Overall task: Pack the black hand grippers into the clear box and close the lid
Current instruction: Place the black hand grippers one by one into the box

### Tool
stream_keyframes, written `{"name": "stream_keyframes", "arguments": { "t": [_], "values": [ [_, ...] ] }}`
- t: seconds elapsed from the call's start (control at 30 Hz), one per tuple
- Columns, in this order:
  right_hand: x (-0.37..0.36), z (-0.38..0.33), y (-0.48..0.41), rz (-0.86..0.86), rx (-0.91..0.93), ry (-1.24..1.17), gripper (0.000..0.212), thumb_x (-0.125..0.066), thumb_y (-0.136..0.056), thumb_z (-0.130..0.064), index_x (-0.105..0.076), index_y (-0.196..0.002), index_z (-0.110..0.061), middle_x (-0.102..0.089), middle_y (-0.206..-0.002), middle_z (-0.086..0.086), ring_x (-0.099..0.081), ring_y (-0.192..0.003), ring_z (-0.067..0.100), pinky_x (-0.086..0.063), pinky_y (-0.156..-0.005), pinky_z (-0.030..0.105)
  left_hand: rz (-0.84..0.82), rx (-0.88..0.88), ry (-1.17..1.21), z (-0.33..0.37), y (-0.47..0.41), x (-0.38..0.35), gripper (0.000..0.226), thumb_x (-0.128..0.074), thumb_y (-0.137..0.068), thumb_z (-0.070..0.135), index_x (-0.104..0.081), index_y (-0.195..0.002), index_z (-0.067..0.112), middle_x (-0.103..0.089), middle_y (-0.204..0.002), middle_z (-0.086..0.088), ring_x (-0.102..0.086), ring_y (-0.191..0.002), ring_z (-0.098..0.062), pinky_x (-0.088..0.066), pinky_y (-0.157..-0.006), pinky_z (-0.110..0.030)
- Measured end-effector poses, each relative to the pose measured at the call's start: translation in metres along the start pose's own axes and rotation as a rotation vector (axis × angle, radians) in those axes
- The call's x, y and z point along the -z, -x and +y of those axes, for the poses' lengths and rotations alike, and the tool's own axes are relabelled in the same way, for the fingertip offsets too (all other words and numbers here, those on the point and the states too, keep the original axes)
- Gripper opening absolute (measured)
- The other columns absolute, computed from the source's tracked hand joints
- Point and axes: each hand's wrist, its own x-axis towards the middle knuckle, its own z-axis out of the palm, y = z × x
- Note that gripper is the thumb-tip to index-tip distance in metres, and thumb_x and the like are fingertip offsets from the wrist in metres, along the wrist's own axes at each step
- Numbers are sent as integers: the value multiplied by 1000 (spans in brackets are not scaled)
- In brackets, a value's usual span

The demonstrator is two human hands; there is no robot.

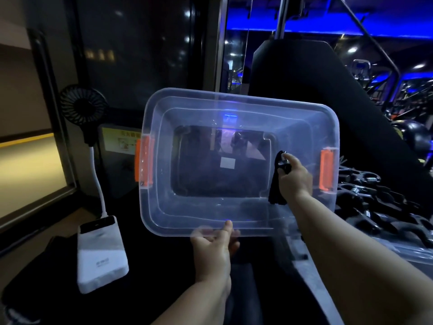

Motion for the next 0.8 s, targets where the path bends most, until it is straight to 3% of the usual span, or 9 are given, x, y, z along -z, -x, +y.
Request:
{"name": "stream_keyframes", "arguments": {
  "t": [0.1, 0.23, 0.4, 0.47, 0.57, 0.6, 0.67, 0.73, 0.8],
  "values": [
    [-5, 0, -6, -3, -7, 9, 47, -54, -86, -11, -57, -127, -34, -65, -118, 11, -59, -106, 31, -42, -87, 29, -5, 0, -2, 1, 1, -1, 28, -66, -86, 10, -41, -98, 15, -67, -75, -12, -69, -63, -12, -53, -52, -22],
    [-9, 3, -12, -46, -28, 73, 36, -51, -84, -7, -63, -112, -26, -64, -110, 14, -54, -87, 28, -37, -76, 25, -13, -6, 3, 3, 2, -2, 29, -65, -86, 8, -41, -100, 13, -66, -70, -7, -69, -62, -12, -54, -52, -24],
    [-15, 3, -18, -67, -80, 76, 29, -48, -90, -11, -63, -113, -19, -59, -107, 3, -54, -107, 31, -34, -74, 21, -25, -6, -20, 3, 3, -1, 29, -64, -86, 9, -41, -104, 10, -69, -68, -8, -69, -64, -14, -54, -53, -23],
    [-16, 0, -18, -90, 23, 193, 28, -47, -90, -15, -60, -114, -20, -57, -114, 6, -53, -107, 31, -35, -75, 25, -21, -3, -30, 3, 3, 0, 28, -64, -86, 11, -42, -104, 11, -70, -71, -9, -70, -66, -15, -53, -54, -25],
    [-11, -5, -16, -13, 171, 385, 17, -42, -87, -39, -51, -96, -28, -61, -103, 6, -55, -91, 31, -39, -77, 37, -16, 3, -36, 4, 3, 0, 27, -64, -86, 11, -42, -102, 15, -71, -74, -11, -71, -67, -15, -52, -55, -26],
    [-10, -6, -17, 5, 225, 442, 16, -41, -87, -39, -49, -94, -27, -59, -103, 6, -53, -90, 30, -38, -76, 39, -16, 6, -36, 4, 3, -1, 27, -64, -86, 10, -42, -102, 15, -70, -79, -14, -71, -67, -16, -53, -55, -26],
    [-10, -8, -17, -27, 261, 490, 15, -42, -89, -23, -53, -98, -17, -55, -109, 11, -49, -98, 33, -41, -79, 43, -17, 9, -37, 4, 3, -1, 28, -63, -87, 10, -41, -103, 14, -69, -82, -18, -71, -67, -16, -53, -55, -26],
    [-13, -7, -17, -37, 377, 708, 26, -42, -88, -5, -58, -108, -7, -50, -118, 15, -41, -114, 36, -44, -88, 45, -21, 8, -45, 4, 2, -1, 28, -63, -87, 10, -41, -103, 14, -70, -80, -18, -70, -65, -16, -52, -53, -26],
    [-14, -4, -16, -20, 471, 910, 33, -45, -86, -7, -60, -116, -10, -48, -125, 10, -36, -123, 32, -35, -98, 41, -26, 4, -46, 5, 2, -2, 28, -63, -87, 9, -40, -102, 14, -68, -84, -22, -70, -63, -15, -52, -50, -24]
  ]
}}
